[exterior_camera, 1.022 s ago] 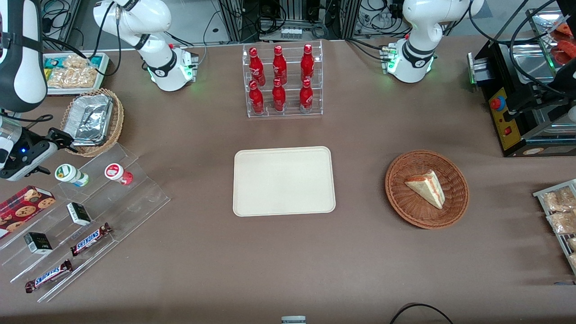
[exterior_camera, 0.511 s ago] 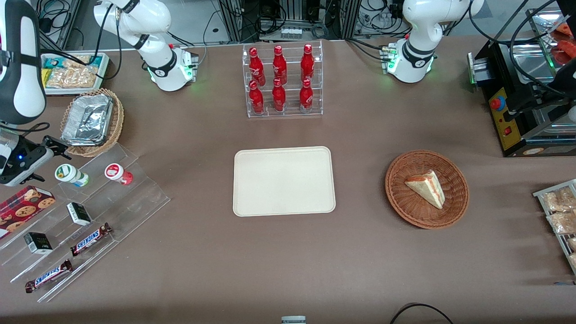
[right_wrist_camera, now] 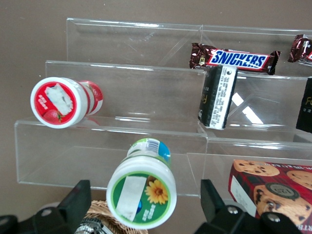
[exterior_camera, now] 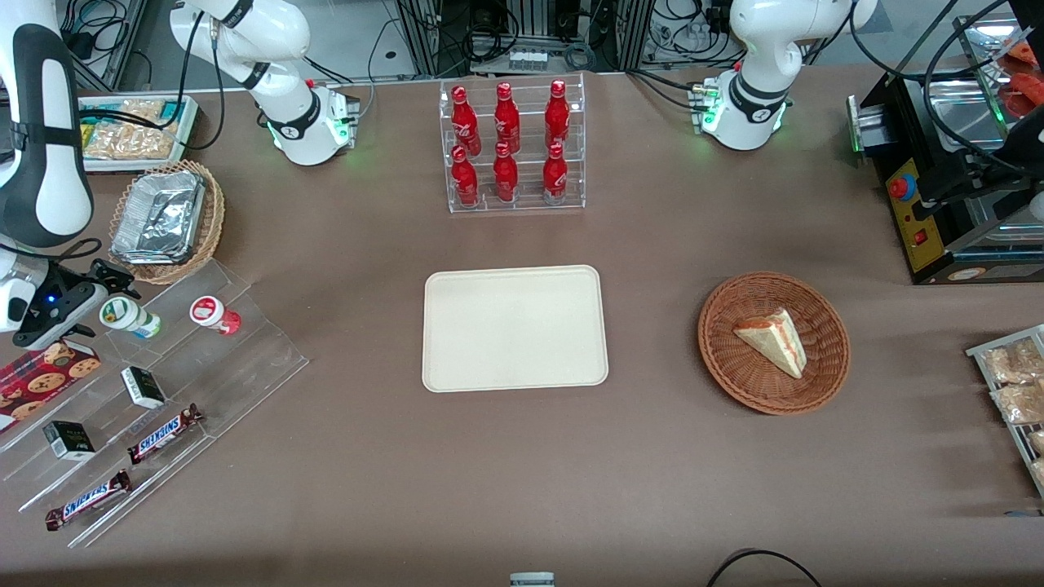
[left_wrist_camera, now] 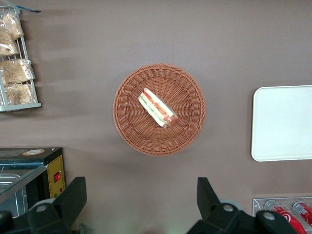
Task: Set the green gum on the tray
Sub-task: 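Close the right gripper on the white-and-green gum tub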
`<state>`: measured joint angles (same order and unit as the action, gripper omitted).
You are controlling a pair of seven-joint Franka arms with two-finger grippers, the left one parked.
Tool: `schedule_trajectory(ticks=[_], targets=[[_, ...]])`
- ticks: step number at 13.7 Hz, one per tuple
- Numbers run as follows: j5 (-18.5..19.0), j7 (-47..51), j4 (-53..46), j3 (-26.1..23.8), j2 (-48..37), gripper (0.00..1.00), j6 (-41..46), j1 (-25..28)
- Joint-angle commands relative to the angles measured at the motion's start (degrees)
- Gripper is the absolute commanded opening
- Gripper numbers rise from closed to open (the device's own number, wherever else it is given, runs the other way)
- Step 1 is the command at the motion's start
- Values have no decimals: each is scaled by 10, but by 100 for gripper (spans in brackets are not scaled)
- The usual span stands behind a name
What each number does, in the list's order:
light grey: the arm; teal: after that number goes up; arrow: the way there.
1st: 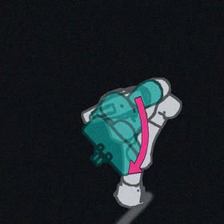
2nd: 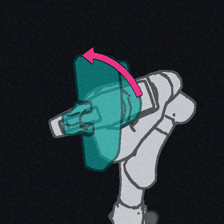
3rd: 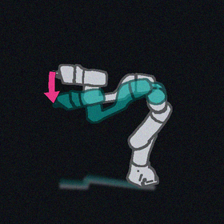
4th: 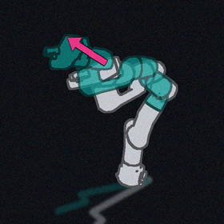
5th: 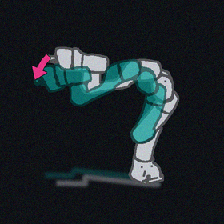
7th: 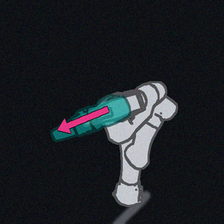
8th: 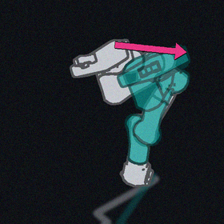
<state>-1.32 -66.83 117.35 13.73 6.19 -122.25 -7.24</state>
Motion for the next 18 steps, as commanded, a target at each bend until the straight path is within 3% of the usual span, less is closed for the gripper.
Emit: schedule_trajectory(ticks=[1,2,4,5,8,13,18], targets=[[-13,-8,4,0,6,92,-15,-5],[-12,-8,5,0,8,76,-15,-5],[-12,-12,7,0,8,16,-15,-5],[-12,-12,7,0,8,0,-13,-5],[-11,-6,2,0,3,0,-4,-1],[-11,-3,-78,-12,-3,0,91,11],[-4,90,-126,-13,-4,0,156,78]])
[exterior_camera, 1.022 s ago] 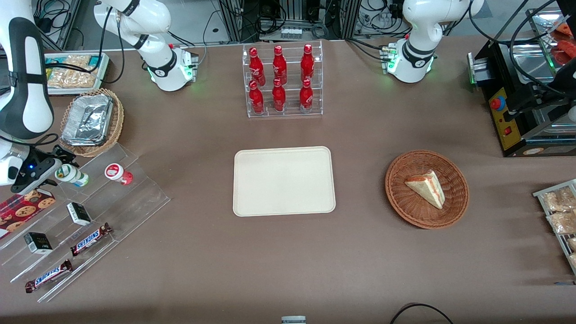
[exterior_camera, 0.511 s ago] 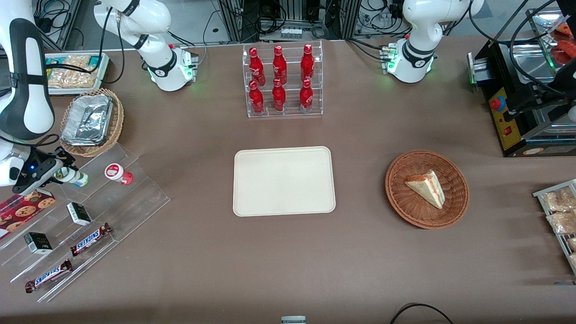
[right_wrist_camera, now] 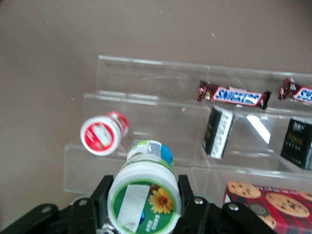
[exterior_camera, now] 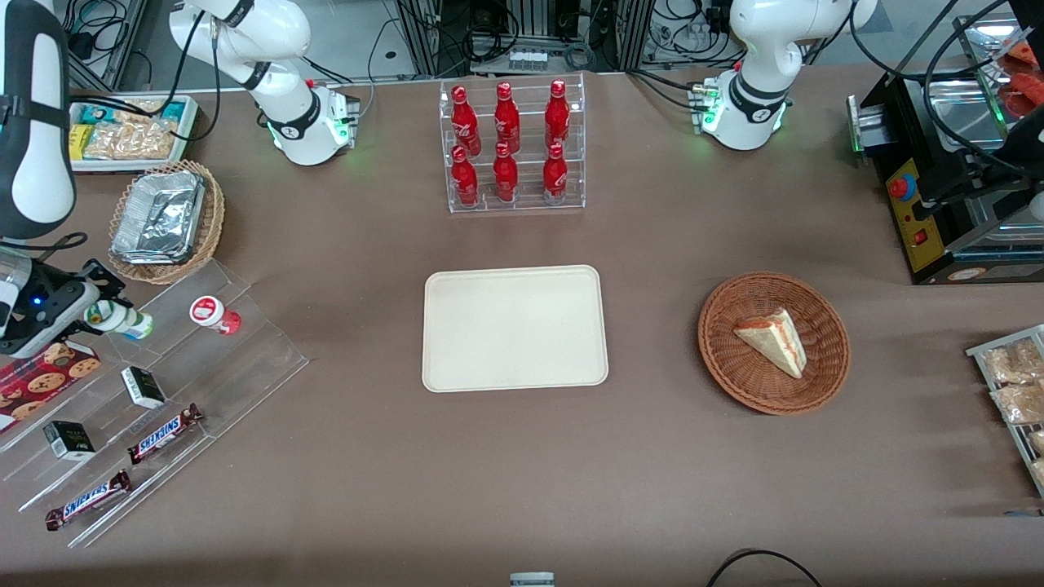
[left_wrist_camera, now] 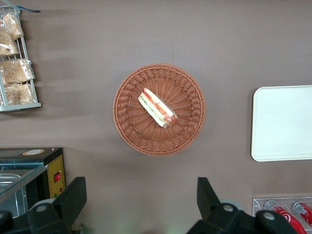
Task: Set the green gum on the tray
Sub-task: 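Lift the gum tub and carry it over the cream tray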
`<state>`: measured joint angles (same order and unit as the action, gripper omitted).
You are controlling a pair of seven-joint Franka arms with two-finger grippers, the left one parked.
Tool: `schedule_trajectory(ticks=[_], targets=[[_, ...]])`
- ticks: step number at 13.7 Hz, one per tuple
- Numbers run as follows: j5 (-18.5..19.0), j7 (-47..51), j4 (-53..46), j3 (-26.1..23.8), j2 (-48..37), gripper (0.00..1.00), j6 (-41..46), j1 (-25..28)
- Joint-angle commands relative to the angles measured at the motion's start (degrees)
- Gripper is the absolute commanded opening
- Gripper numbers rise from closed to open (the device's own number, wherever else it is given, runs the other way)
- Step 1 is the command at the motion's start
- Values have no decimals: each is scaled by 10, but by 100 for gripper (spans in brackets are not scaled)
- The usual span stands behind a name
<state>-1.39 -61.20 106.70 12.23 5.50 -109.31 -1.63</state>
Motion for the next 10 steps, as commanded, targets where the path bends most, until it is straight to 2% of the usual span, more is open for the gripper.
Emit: schedule_trajectory(ticks=[1,4,10], targets=[[-4,64,-24,2,2,0,41,40],[-2,182,-49,2,5,0,88,114],[-7,406,-51,1,17,0,90,245]])
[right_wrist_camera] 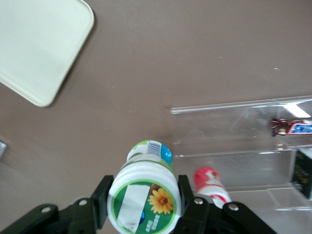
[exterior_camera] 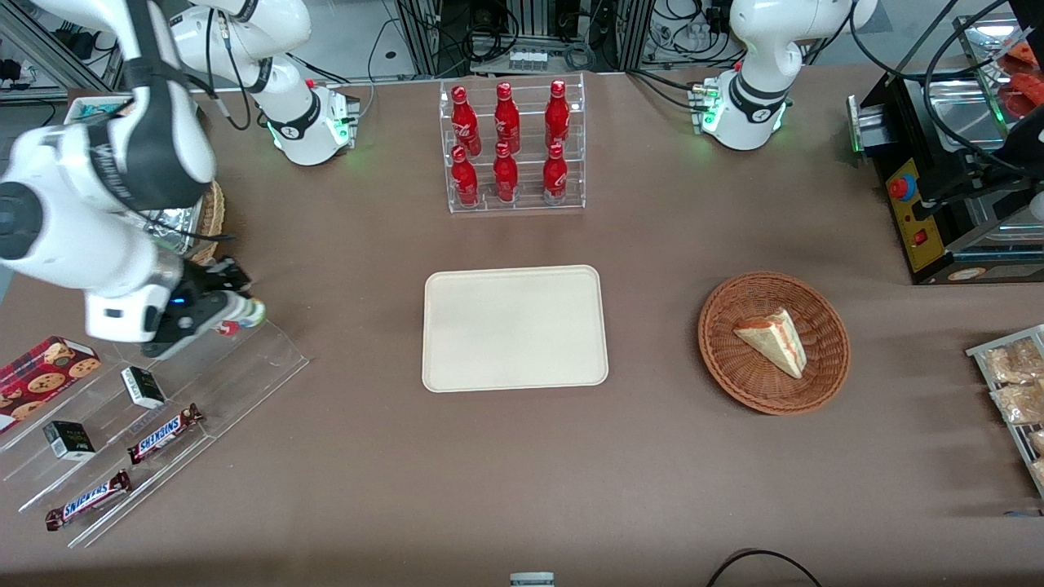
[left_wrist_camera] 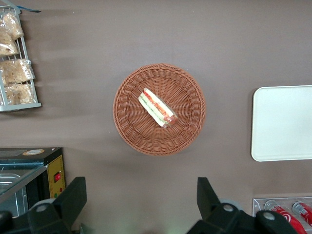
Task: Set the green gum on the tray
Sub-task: 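Lift the gum tub and carry it over the cream tray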
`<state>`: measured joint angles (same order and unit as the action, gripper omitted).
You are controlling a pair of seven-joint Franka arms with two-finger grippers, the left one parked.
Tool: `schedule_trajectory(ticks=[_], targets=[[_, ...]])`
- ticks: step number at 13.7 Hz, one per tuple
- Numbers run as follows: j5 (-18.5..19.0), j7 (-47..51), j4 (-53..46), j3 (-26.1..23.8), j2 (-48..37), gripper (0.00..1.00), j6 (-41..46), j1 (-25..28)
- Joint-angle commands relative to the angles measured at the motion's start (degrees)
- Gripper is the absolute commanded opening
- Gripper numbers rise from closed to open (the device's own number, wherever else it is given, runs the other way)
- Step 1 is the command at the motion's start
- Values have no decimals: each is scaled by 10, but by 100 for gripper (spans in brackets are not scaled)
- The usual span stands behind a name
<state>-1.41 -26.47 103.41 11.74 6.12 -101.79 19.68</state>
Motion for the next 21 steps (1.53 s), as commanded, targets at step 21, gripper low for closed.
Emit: schedule_trajectory(ticks=[21], targets=[[-110,604,-195,4,312,0,-199,300]])
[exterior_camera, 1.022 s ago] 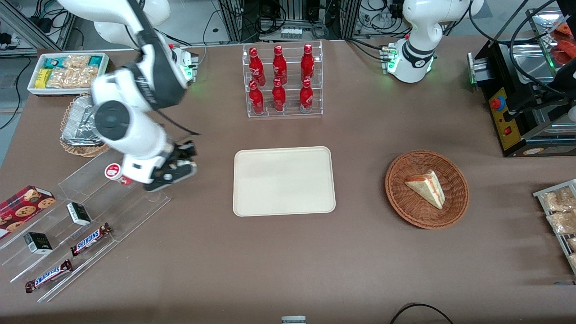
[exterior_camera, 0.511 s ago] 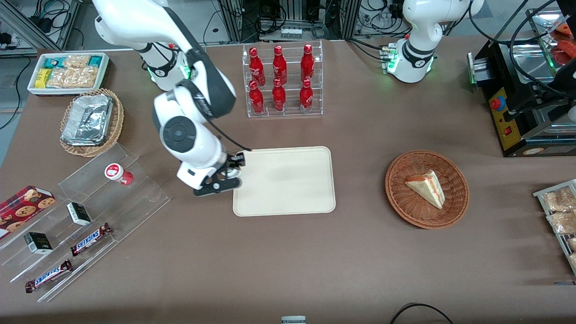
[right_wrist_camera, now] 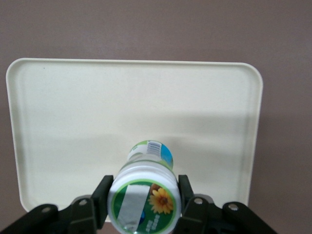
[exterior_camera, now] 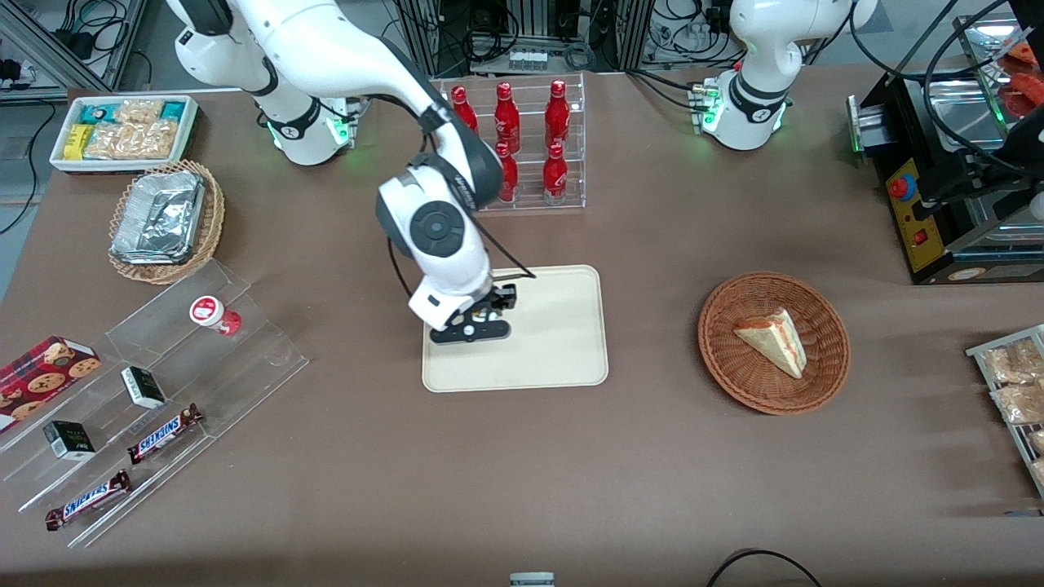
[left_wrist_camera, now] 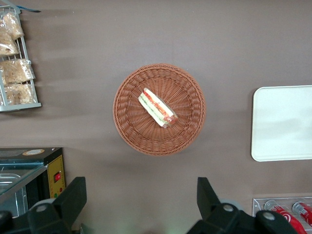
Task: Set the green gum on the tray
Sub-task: 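Lift the gum tub and carry it over the cream tray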
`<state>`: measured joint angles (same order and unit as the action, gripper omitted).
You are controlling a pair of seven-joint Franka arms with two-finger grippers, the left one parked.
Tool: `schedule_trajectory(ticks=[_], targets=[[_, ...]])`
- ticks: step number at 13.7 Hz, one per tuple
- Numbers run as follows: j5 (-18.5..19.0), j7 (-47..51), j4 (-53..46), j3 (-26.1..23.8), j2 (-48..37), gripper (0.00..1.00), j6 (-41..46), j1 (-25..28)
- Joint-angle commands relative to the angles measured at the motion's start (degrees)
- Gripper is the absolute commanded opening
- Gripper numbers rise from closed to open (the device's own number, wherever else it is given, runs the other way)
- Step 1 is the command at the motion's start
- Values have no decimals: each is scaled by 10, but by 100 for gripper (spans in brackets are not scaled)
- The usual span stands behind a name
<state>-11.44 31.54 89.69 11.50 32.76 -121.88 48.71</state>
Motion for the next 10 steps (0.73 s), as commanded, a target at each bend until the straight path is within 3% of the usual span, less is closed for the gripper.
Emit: schedule_trajectory(ticks=[1,5,10], targets=[[-9,29,-62,6,56,0,-12,11],[-4,33,-61,6,87,0,-70,21],[-4,34,-60,6,103,0,-81,23]])
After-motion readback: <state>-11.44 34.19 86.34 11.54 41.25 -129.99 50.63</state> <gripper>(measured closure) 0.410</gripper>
